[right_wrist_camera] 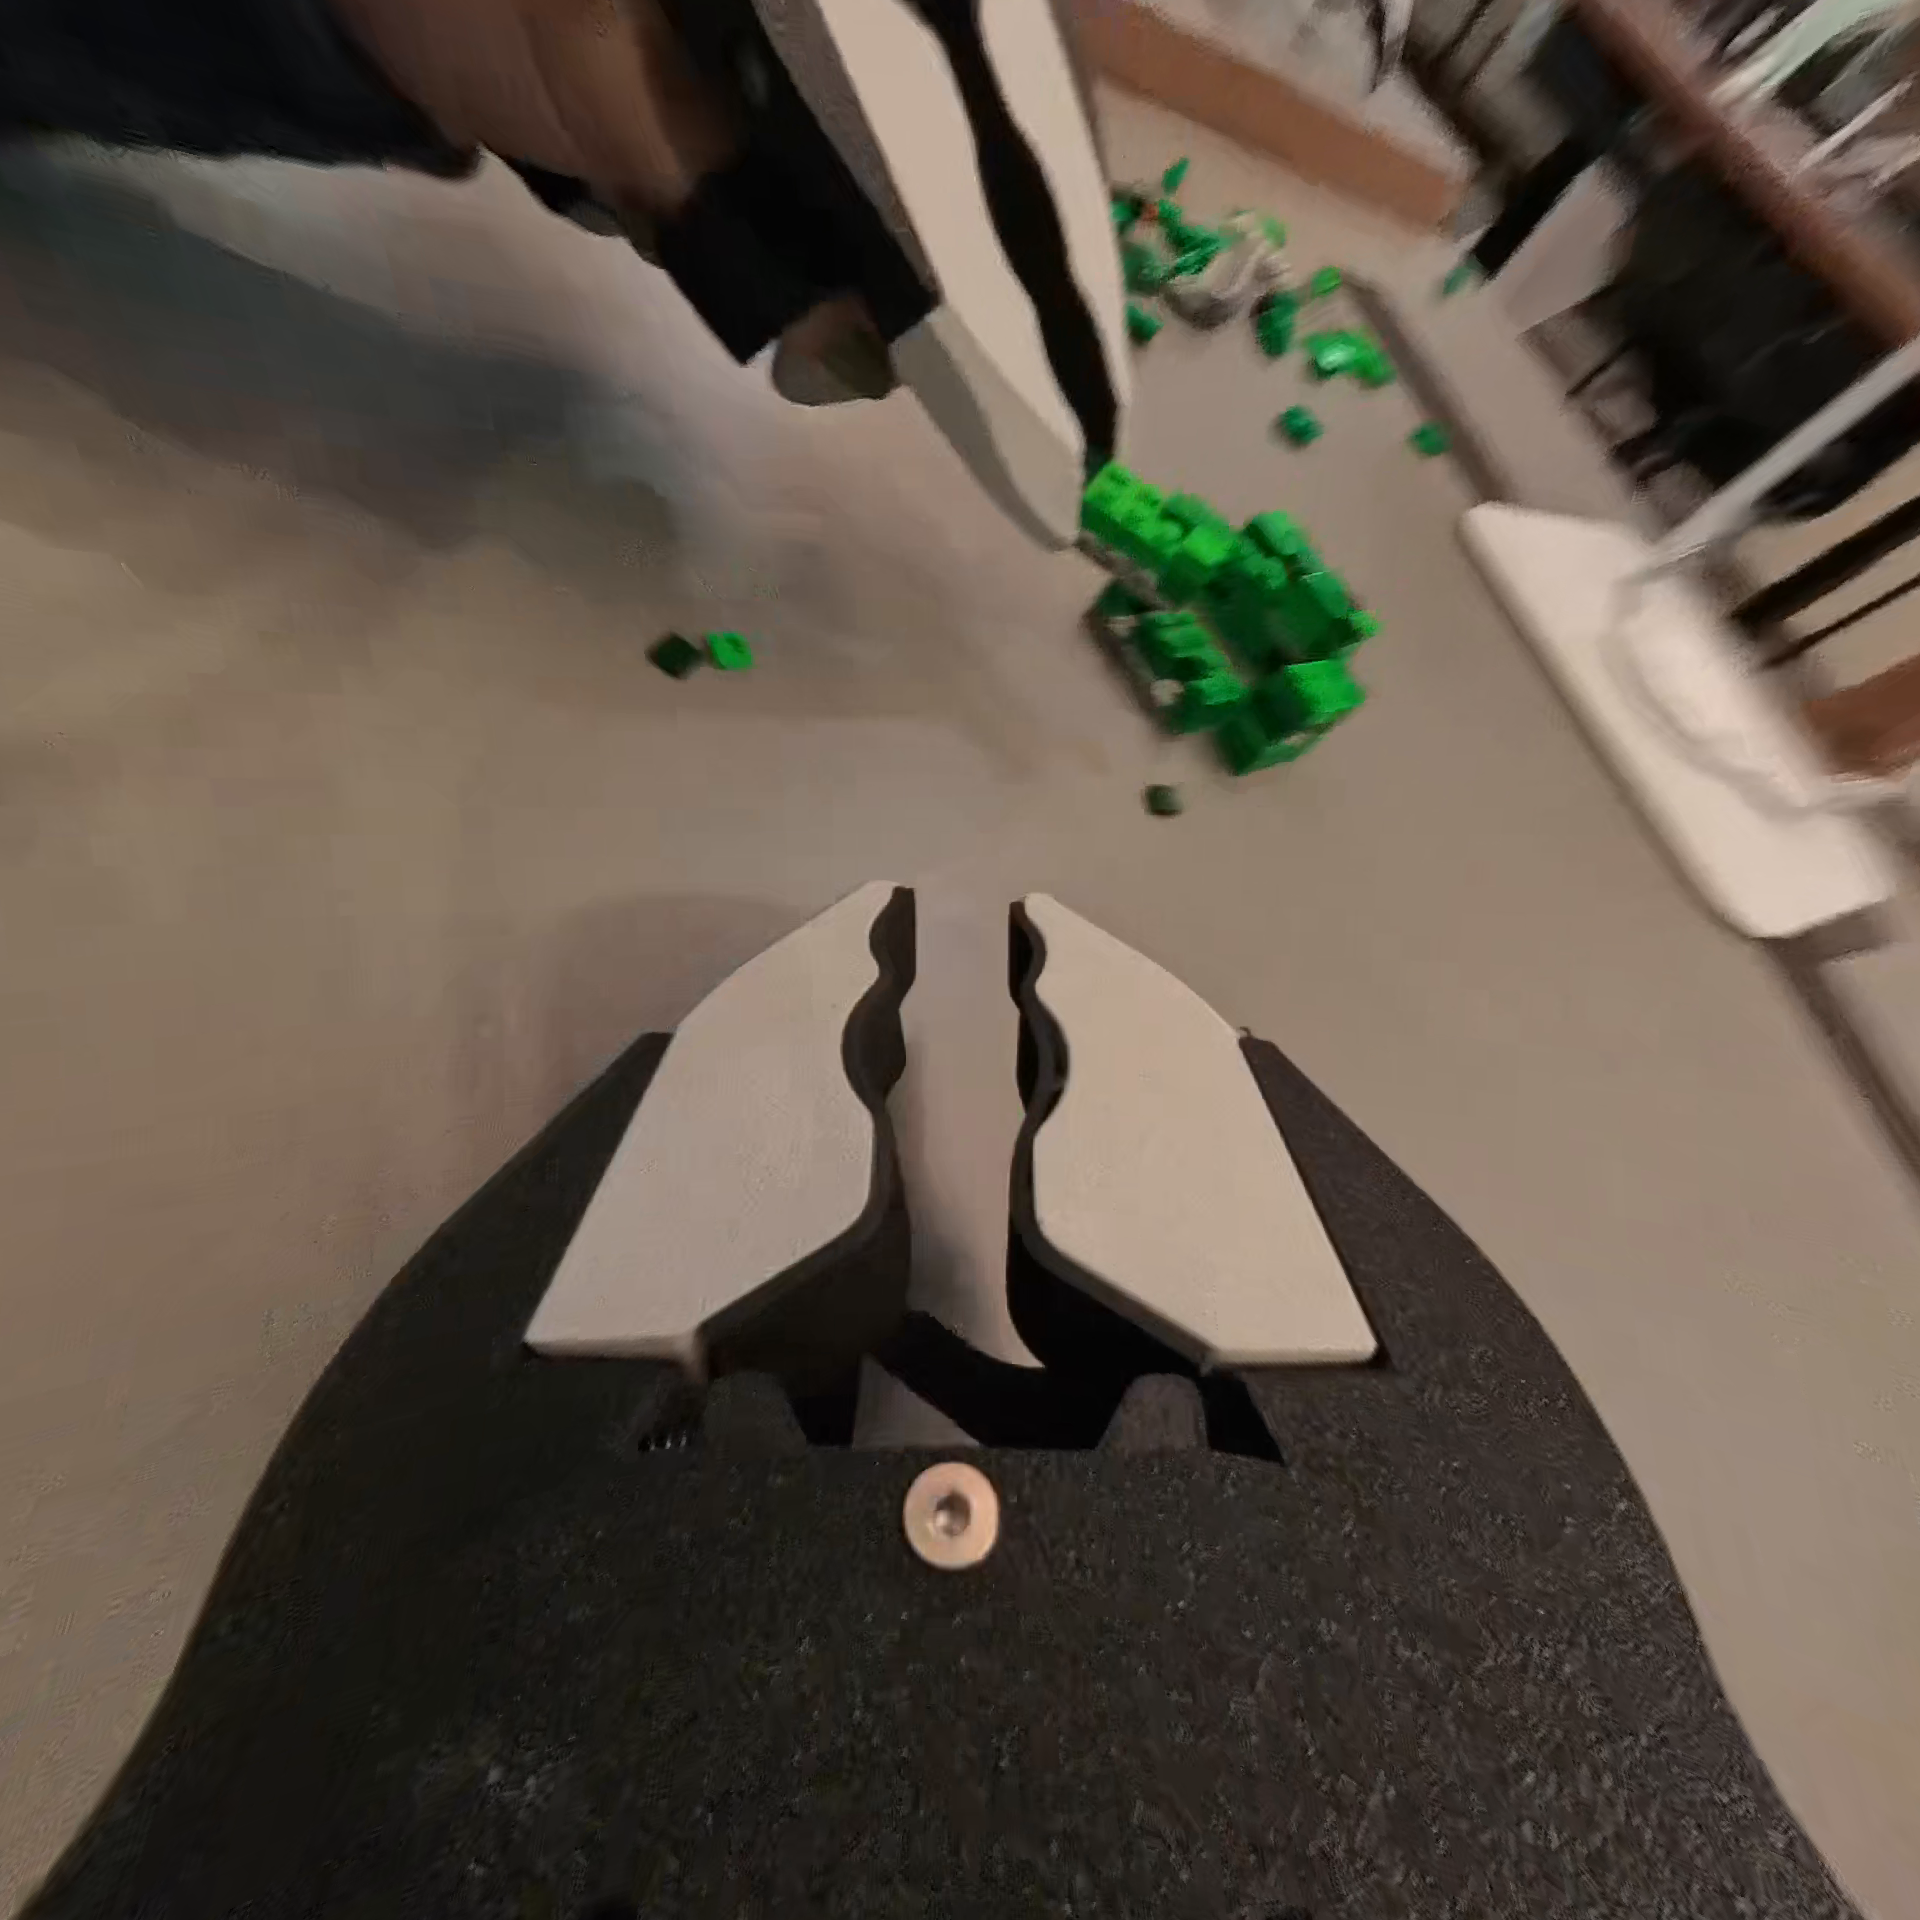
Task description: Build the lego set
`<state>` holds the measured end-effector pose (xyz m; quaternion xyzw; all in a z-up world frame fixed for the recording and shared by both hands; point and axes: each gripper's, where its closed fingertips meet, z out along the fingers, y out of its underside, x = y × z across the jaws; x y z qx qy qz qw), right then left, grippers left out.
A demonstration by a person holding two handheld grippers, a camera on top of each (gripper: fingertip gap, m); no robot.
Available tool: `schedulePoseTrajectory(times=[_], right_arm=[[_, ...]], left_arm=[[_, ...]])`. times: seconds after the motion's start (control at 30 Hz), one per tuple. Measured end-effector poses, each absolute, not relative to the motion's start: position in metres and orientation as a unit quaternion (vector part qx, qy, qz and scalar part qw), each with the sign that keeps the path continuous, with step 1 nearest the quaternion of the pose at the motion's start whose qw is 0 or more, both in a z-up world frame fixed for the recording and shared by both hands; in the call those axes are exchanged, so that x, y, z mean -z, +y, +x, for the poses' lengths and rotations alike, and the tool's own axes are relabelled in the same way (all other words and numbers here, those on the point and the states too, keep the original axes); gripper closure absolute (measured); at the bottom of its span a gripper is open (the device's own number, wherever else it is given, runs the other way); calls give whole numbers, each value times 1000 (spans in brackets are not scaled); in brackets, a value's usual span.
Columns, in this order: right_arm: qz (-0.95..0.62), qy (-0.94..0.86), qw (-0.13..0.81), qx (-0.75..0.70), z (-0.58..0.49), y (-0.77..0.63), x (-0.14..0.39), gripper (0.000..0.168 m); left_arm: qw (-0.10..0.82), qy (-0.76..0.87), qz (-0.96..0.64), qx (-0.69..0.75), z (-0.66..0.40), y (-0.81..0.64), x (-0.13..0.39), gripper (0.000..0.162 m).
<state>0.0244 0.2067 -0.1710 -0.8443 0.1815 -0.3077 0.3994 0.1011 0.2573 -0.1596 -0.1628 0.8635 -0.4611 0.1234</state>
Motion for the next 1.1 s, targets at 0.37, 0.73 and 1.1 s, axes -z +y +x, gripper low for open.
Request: schedulePoseTrajectory(times=[0.37, 0.73, 1.1], right_arm=[[-876, 180, 428, 132, 17, 267, 183, 160], [-907, 95, 400, 95, 20, 273, 192, 158], [-917, 62, 393, 36, 26, 283, 195, 164]], left_arm=[[155, 853, -169, 469, 116, 271, 162, 145], [138, 843, -177, 490, 115, 272, 156, 145], [26, 868, -109, 483, 83, 277, 155, 145]])
